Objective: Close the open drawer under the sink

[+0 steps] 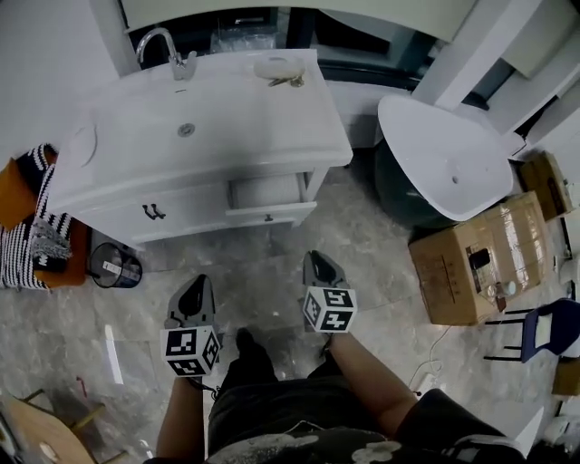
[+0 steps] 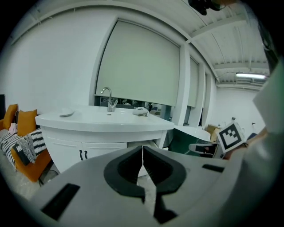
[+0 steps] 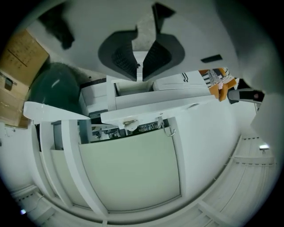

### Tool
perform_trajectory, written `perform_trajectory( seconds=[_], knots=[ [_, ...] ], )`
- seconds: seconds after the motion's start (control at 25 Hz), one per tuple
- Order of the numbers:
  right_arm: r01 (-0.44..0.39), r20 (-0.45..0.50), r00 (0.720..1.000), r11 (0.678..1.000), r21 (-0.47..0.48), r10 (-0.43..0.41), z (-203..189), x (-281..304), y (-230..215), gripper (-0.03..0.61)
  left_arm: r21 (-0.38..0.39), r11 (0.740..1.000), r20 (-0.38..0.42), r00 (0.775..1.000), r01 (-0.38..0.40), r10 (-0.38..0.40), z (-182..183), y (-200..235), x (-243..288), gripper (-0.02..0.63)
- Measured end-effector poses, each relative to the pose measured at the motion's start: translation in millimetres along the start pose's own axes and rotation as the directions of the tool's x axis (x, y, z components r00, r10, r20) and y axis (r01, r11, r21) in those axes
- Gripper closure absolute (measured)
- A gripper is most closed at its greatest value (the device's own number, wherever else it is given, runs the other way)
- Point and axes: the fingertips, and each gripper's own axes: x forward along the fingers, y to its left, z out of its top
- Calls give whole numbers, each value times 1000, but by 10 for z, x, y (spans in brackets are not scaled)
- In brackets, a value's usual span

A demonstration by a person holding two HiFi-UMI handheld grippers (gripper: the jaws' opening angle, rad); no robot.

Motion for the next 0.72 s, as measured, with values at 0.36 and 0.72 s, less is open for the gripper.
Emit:
perform_trajectory(
  seconds=[0.36,0.72],
  knots=[
    [96,-86,992,995,32,-93,-575,705,350,429,49,993,-74,992,109,-105,-407,622,477,598],
    [129,-63,989,991,-33,-130,-956,1566,338,418,-46,994,-77,991,104,-107,-847,868,1100,598]
  ],
)
